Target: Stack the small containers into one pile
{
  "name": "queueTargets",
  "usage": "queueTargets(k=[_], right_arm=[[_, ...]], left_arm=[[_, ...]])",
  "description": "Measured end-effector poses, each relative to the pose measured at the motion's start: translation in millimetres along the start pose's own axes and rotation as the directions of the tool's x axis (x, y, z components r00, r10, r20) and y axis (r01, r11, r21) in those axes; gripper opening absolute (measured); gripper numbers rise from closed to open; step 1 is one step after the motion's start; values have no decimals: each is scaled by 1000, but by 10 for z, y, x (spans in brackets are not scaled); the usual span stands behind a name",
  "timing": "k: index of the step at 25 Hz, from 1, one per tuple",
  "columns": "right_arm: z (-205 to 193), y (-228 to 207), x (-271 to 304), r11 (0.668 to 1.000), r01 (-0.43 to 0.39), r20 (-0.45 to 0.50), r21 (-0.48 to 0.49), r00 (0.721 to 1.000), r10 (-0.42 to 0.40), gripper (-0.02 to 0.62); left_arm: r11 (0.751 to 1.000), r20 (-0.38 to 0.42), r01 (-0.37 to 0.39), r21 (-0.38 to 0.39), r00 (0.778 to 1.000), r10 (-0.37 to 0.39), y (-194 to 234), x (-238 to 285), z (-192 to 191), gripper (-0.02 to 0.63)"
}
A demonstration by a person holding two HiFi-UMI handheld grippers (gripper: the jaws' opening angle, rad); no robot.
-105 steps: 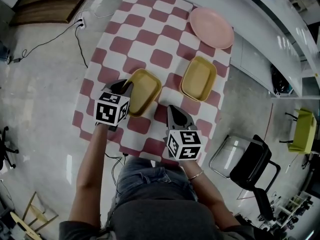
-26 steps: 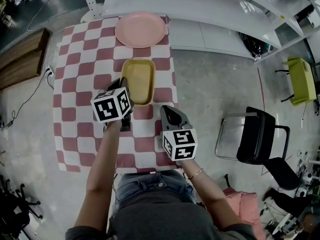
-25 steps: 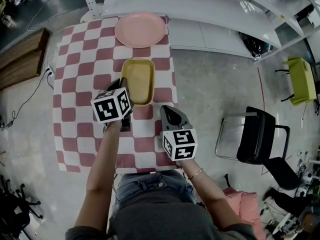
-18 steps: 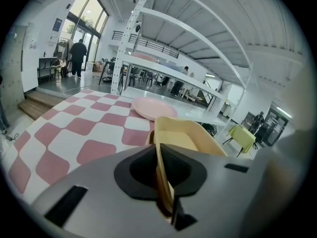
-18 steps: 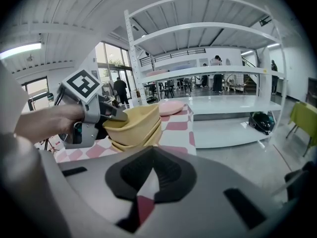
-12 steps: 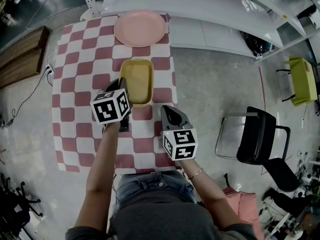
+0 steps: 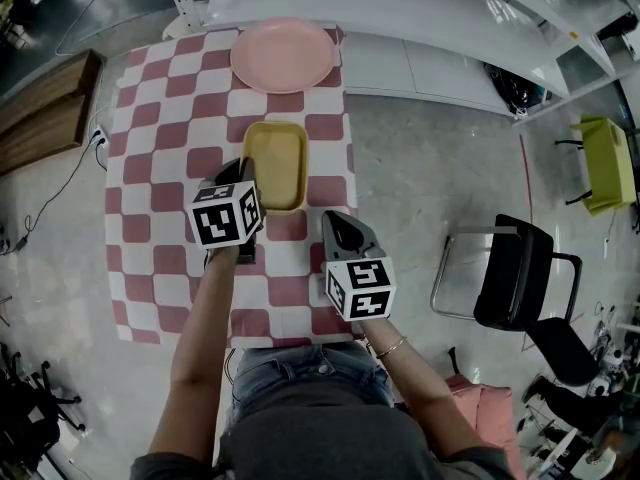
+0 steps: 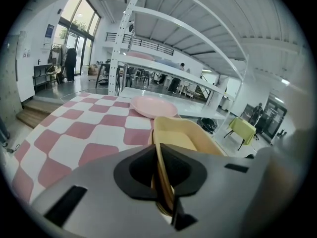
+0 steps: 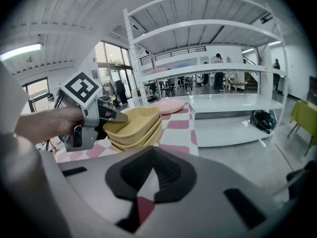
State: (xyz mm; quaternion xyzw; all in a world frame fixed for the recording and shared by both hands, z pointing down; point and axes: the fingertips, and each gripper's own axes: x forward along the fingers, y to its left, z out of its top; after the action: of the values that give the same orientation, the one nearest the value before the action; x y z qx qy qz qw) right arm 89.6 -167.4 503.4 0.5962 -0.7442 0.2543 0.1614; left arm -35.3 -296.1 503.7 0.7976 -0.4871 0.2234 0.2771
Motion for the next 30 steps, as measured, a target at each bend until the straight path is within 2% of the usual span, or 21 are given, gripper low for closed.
queueTargets(k=[7,13,18,26,30], right_arm=[[7,23,-2,1000,5,3,-2,1000,-5,11],[37,78,-15,1000,8,16,-4,1000,-7,11],[87,157,-49,1000,13,36,-9,999,-13,11],[155,279,-172,999,35,66,-18,997,-33,11],[202,370,-236,999,43,90,-24,995,-40,11]], left_arm=[[999,11,29,36,1000,-29,-25,-4,-10,31],[998,41,53,40,998,-55,-29,-81,-9,83],[997,60,50,63,997,-54,14,-192,4,95],[995,113,66,79,991,-75,49,-473,82,93],[994,140,71,84,987,-83,92,-640,70,63]])
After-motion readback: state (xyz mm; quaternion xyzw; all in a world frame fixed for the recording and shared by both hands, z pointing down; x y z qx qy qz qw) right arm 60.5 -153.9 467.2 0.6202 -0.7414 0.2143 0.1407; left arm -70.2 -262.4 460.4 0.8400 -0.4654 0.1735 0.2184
